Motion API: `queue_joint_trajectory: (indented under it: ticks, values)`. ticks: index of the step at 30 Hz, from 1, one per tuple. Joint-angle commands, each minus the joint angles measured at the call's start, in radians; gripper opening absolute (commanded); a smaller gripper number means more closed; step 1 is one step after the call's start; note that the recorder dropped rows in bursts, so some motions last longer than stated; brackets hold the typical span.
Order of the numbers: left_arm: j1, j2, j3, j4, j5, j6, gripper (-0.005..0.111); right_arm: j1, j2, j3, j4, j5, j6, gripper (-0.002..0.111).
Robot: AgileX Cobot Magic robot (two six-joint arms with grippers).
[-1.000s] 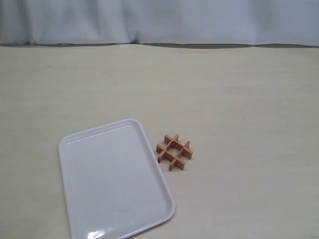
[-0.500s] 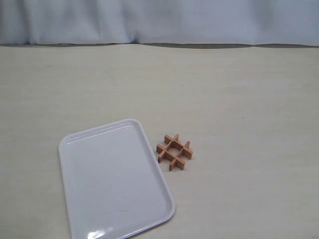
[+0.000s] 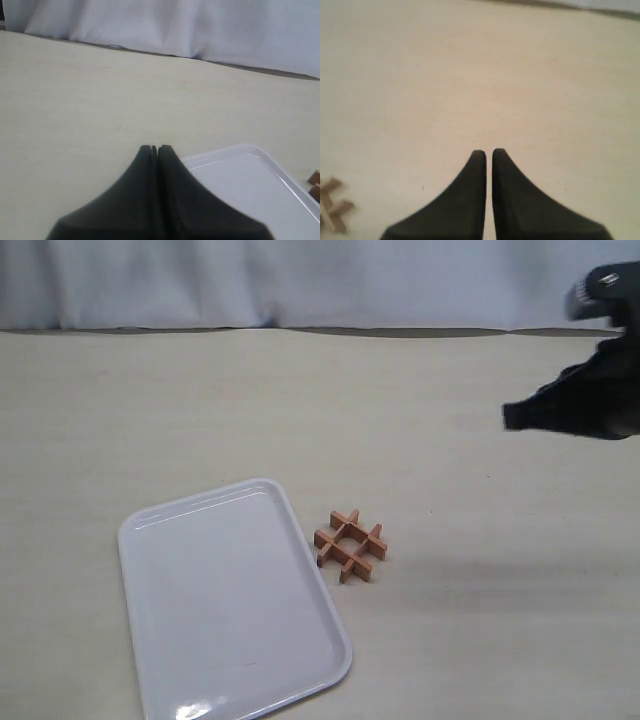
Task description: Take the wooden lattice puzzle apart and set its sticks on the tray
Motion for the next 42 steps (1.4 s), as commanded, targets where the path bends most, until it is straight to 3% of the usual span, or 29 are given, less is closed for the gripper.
queue_joint_trajectory:
  ticks: [1, 9, 19, 22, 27, 30, 36, 42]
  values:
    - [0.002, -0.002, 0.003, -0.006, -0.013, 0.001, 0.0, 0.138, 0.16, -0.126, -0.009, 0.204, -0.147, 0.004]
    - [0.002, -0.002, 0.003, -0.006, -0.013, 0.001, 0.0, 0.279, 0.326, -0.227, 0.009, 0.342, -0.229, 0.004]
    - [0.002, -0.002, 0.003, -0.006, -0.013, 0.001, 0.0, 0.309, 0.37, -0.227, 0.068, 0.358, -0.273, 0.005]
    - [0.002, -0.002, 0.003, -0.006, -0.013, 0.001, 0.0, 0.309, 0.372, -0.227, 0.087, 0.358, -0.273, 0.01]
    - [0.002, -0.002, 0.003, -0.006, -0.013, 0.001, 0.0, 0.309, 0.372, -0.227, 0.13, 0.356, -0.282, 0.03]
    - [0.002, -0.002, 0.003, -0.006, -0.013, 0.001, 0.0, 0.309, 0.372, -0.227, 0.251, 0.377, -0.396, 0.037]
    - [0.002, -0.002, 0.003, -0.006, -0.013, 0.001, 0.0, 0.309, 0.375, -0.223, 0.587, 0.458, -0.745, 0.037]
    - [0.002, -0.002, 0.003, -0.006, -0.013, 0.001, 0.0, 0.309, 0.431, -0.223, 0.623, 0.463, -0.767, 0.037]
